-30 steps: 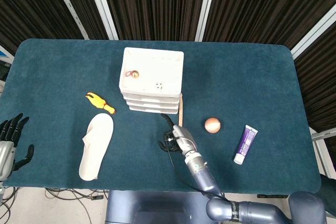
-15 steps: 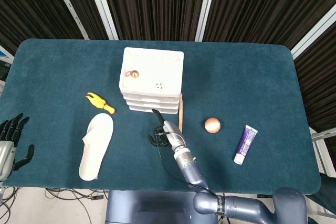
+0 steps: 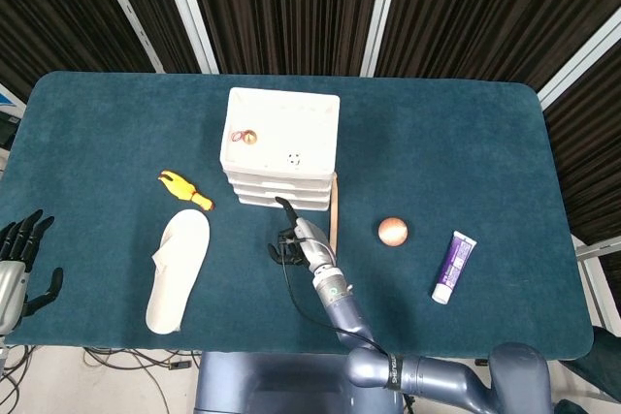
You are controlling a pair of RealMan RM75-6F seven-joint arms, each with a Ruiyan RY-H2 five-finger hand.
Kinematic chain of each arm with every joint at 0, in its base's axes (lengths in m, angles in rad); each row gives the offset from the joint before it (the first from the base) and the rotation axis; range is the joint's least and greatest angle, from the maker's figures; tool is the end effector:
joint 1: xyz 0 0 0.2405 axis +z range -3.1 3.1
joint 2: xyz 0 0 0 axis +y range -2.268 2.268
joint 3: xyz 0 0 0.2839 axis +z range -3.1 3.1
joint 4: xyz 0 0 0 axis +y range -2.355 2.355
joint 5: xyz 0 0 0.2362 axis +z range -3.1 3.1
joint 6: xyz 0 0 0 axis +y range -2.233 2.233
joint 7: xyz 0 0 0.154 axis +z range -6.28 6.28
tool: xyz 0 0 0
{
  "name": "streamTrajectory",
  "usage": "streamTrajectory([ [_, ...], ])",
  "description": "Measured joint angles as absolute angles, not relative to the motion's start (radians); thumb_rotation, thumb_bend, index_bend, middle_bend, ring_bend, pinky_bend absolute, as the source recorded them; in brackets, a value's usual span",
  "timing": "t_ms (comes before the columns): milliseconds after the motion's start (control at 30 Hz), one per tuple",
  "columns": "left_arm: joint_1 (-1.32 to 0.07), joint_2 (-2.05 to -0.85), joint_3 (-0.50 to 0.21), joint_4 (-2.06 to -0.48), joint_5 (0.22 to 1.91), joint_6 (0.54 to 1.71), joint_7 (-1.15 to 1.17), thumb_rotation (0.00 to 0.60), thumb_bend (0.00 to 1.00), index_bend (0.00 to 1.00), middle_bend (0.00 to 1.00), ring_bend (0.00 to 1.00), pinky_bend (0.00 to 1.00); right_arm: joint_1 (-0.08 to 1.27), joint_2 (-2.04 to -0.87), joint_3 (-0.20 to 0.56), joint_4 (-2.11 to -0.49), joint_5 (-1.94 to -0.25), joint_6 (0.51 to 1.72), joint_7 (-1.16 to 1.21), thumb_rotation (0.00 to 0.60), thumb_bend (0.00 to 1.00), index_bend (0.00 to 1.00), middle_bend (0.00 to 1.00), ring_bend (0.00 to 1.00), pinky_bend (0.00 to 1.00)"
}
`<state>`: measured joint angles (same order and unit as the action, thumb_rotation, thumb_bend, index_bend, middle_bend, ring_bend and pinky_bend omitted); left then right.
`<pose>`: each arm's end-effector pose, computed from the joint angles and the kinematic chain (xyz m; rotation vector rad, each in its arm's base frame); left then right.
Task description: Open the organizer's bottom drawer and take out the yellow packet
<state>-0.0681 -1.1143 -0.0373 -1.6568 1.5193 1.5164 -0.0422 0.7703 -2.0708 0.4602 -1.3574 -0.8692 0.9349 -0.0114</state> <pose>-0.3363 0.1859 0.1458 -1.3549 -0.9550 -0.9791 -0.0399 -0.3445 -0.1679 1.3480 -1.9291 1.3575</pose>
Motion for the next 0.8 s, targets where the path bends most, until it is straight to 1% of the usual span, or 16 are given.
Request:
streamTrajectory([
  [433,-0.069,-1.112,-0.039,-1.658,1.513,1.513,-0.047,0.600,0.47,0.03,0.00,0.00,0.00,0.805,-2.119,0.493,-1.260,-0.882,0.917,0.054,0.600,0.47,0.00,0.78,0.83,0.99],
  [800,-0.069,-1.112,-0.040,-1.657,1.512,1.514,-0.048,0.600,0.47,0.03,0.00,0.00,0.00,0.829,-2.136,0.505,-1.221,-0.886,0.896,0.073,0.600,0.47,0.00,0.78,0.83,0.99],
])
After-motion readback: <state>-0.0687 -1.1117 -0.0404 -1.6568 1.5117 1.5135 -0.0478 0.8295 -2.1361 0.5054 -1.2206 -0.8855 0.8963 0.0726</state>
